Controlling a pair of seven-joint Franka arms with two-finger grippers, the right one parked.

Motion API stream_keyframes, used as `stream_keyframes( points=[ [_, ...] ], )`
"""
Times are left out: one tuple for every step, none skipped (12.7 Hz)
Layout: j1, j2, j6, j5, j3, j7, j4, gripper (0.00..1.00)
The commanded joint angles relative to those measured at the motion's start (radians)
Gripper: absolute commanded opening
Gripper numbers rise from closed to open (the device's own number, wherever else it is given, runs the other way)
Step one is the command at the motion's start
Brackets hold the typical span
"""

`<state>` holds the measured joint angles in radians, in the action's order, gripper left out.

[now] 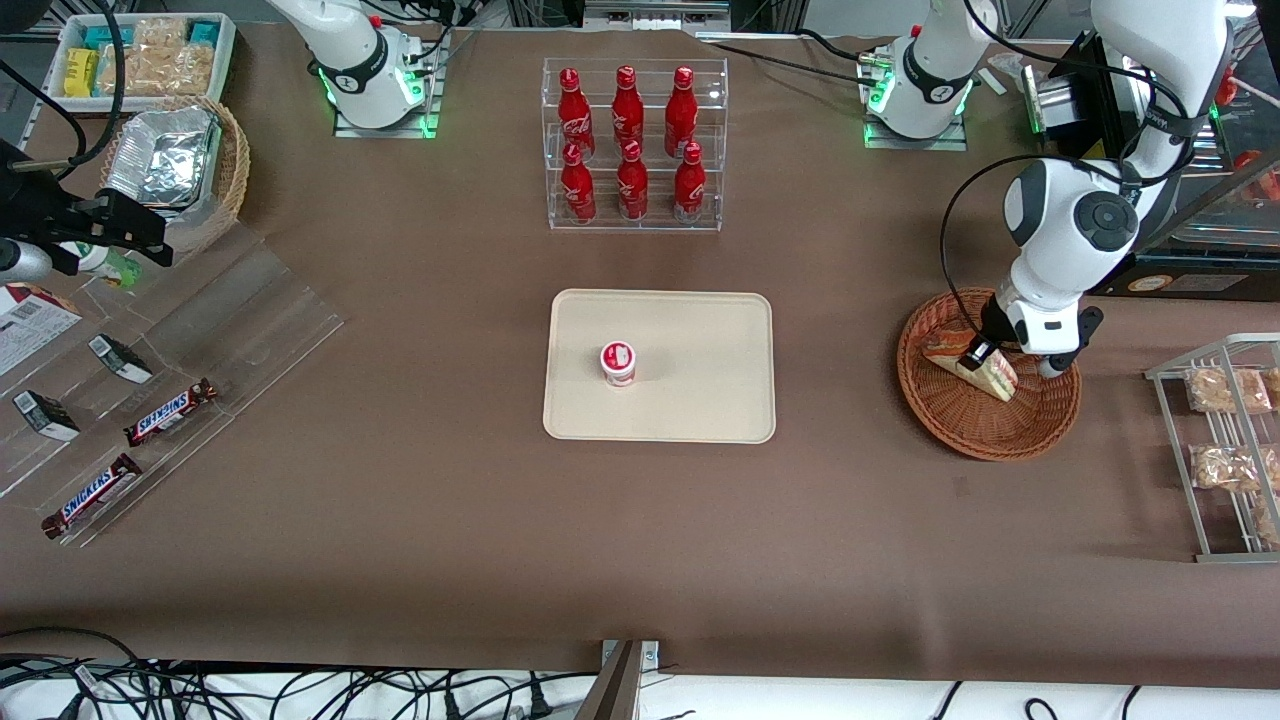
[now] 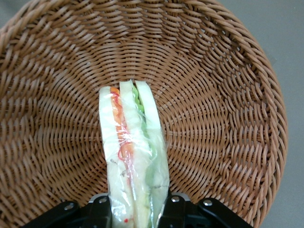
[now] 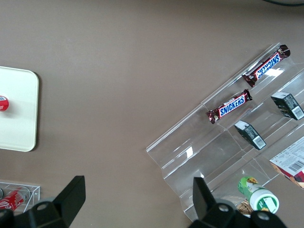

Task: Place sandwich from basket to tray
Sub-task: 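Close the left gripper on the sandwich and lift it from the basket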

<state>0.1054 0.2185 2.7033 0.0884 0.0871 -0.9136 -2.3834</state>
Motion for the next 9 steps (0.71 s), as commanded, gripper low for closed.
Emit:
stream_keyframes(
  points=[
    [0.005,-0.092,-0.158,0.027,0.005,0.037,0.045,0.00],
    [0.007,-0.111,-0.225,0.027,0.008,0.062,0.081,0.00],
    [0.005,-0.126,-0.306,0.027,0.008,0.093,0.130,0.00],
    [0.005,-0.130,-0.398,0.025,0.010,0.126,0.191,0.00],
    [0.005,-0.130,-0.503,0.024,0.011,0.162,0.264,0.00],
    [0.002,-0.128,-0.583,0.014,0.013,0.192,0.327,0.00],
    [-0.004,-0.128,-0.640,0.011,0.013,0.221,0.375,0.00],
    [-0.009,-0.125,-0.686,0.008,0.016,0.231,0.416,0.00],
    [-0.012,-0.119,-0.718,0.004,0.034,0.232,0.452,0.00]
  ],
)
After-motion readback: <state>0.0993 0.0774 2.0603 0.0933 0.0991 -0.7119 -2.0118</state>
